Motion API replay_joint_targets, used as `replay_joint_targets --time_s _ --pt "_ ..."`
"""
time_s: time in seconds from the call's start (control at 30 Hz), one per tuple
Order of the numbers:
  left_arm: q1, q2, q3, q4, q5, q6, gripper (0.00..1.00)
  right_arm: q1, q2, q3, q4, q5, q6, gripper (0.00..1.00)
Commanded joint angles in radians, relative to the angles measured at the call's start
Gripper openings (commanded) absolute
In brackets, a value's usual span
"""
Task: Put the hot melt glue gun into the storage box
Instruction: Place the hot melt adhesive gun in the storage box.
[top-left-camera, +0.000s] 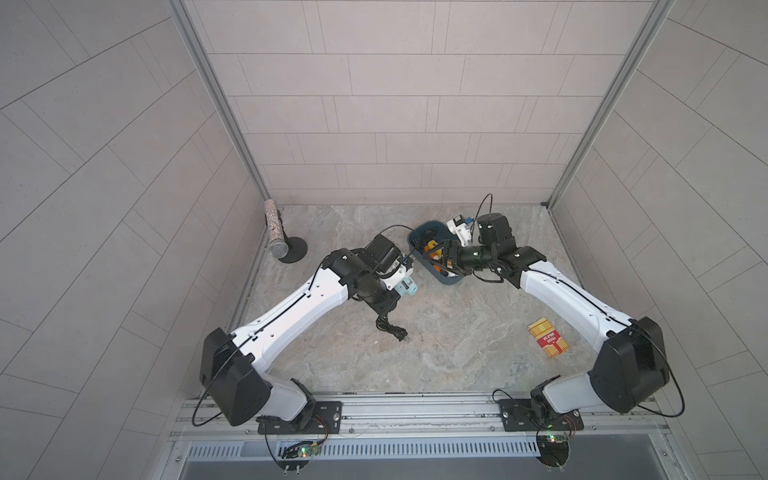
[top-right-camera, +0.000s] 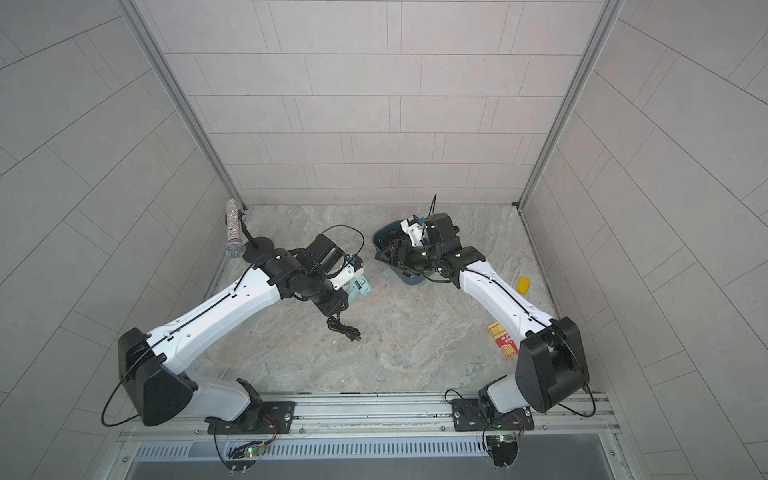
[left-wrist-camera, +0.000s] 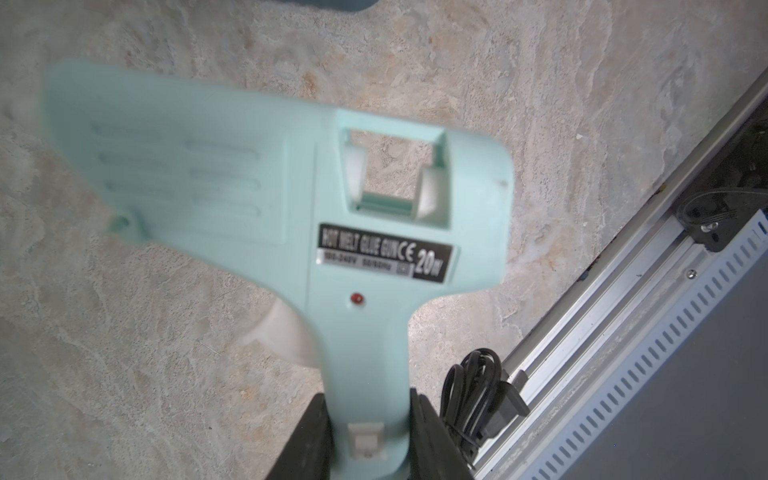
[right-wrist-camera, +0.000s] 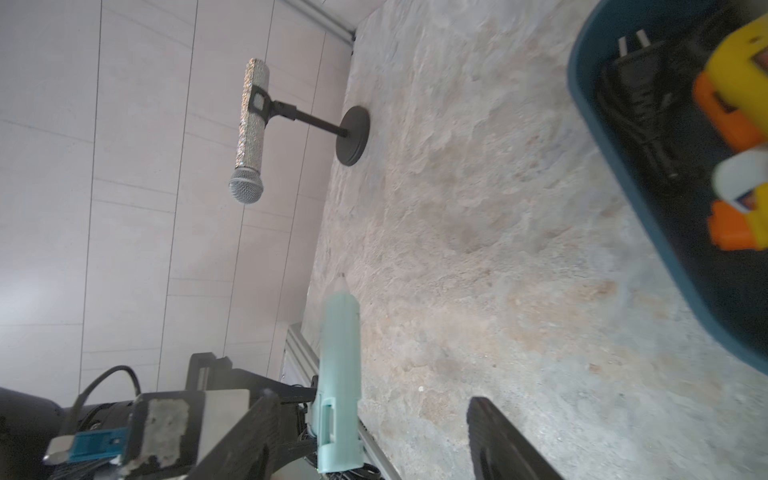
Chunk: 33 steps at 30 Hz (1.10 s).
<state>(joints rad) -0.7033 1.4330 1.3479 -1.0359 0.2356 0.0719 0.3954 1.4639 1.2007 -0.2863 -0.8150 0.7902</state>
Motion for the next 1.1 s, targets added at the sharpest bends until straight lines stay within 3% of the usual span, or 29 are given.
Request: replay_joint_targets --time_s 0.0,0.47,0.77,0.8,0.93,0.97,1.07 --pt "0.002 -0.029 0.011 -0.026 0.021 0.022 0.25 0.033 0.043 0.025 -0.059 -0.063 -0.019 0.76" --pt "0.002 -0.031 0.013 -0.032 0.04 0.022 0.26 0.125 0.167 0.058 0.043 -0.161 0.067 0.74" --pt "0.0 -0.021 0.002 -0.019 0.048 0.021 0.29 0.141 0.19 0.026 0.103 -0.181 0.108 0.42" --pt "0.0 -0.023 0.001 -0.017 0.045 0.02 0.32 0.142 0.19 0.026 0.104 -0.181 0.109 0.37" --pt "0.001 -0.038 -0.001 -0.006 -0.001 0.009 0.66 0.12 0.17 0.021 0.104 -0.144 0.11 0.1" --pt "0.0 -0.047 -0.001 0.001 -0.028 0.0 0.75 0.107 0.161 0.019 0.103 -0.129 0.111 0.06" --pt "0.004 -0.088 -0.011 0.036 -0.106 -0.032 0.88 0.06 0.118 0.002 0.125 -0.067 0.137 0.0"
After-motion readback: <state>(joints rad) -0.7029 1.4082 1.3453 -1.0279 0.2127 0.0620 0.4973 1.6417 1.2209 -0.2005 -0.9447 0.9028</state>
